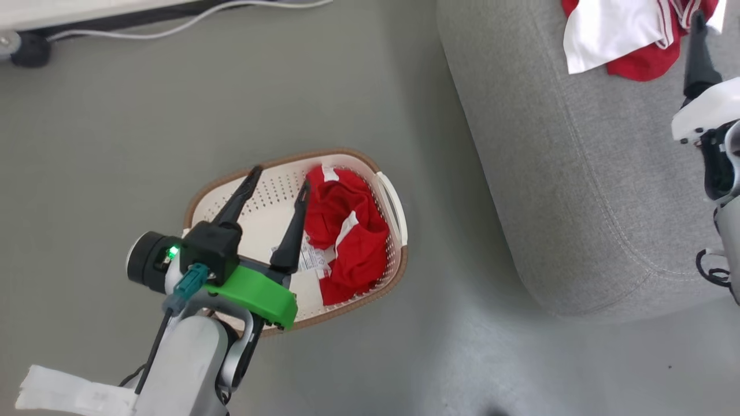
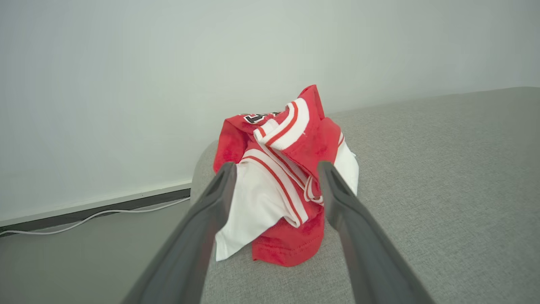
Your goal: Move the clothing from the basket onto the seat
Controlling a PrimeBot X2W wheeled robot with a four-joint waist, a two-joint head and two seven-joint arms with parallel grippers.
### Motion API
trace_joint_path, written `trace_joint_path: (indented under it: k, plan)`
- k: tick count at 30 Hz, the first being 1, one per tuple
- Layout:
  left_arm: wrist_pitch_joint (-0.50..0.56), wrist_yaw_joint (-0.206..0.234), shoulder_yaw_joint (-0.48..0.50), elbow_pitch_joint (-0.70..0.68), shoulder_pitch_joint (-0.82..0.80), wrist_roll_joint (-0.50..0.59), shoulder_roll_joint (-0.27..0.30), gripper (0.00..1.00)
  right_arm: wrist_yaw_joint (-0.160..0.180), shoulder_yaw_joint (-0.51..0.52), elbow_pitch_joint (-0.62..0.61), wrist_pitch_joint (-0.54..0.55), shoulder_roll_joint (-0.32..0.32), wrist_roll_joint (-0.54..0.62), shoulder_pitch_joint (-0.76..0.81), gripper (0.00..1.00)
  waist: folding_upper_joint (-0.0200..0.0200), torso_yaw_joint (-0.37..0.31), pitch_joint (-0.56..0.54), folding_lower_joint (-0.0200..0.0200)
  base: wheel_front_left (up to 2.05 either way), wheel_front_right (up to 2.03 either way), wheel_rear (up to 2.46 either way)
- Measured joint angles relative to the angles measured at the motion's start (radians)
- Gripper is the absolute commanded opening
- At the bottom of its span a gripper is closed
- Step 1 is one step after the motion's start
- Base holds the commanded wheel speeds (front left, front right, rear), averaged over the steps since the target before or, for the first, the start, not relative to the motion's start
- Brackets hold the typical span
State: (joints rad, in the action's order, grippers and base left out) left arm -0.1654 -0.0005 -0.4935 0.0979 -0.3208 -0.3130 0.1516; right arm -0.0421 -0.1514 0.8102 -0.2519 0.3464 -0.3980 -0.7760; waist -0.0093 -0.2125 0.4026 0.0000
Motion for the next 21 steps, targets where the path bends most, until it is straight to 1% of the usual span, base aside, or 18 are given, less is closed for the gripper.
trace_joint_path:
  k: [4, 10, 11, 21]
  plan:
    - [-0.031, 0.016, 0.031, 0.027, 0.021, -0.029, -0.007, 1.00, 0.000, -0.006, -0.043, 0.000, -0.025, 0.021, 0.034, 1.00, 0.0000, 0.006, -0.047, 0.0000, 0.00, 0.00, 0.00]
    - [-0.049, 0.034, 0.065, 0.068, 0.061, -0.052, -0.012, 1.00, 0.000, -0.024, -0.079, 0.000, -0.067, 0.032, 0.102, 1.00, 0.0000, 0.026, -0.121, 0.0000, 0.00, 0.00, 0.00]
    - [-0.056, 0.038, 0.077, 0.084, 0.077, -0.054, -0.014, 1.00, 0.000, -0.029, -0.096, 0.000, -0.077, 0.037, 0.121, 1.00, 0.0000, 0.036, -0.146, 0.0000, 0.00, 0.00, 0.00]
    - [-0.075, 0.066, 0.150, 0.133, 0.163, -0.095, -0.016, 1.00, 0.000, -0.042, -0.167, 0.000, -0.144, 0.039, 0.255, 1.00, 0.0000, 0.096, -0.267, -0.0001, 0.00, 0.00, 0.00]
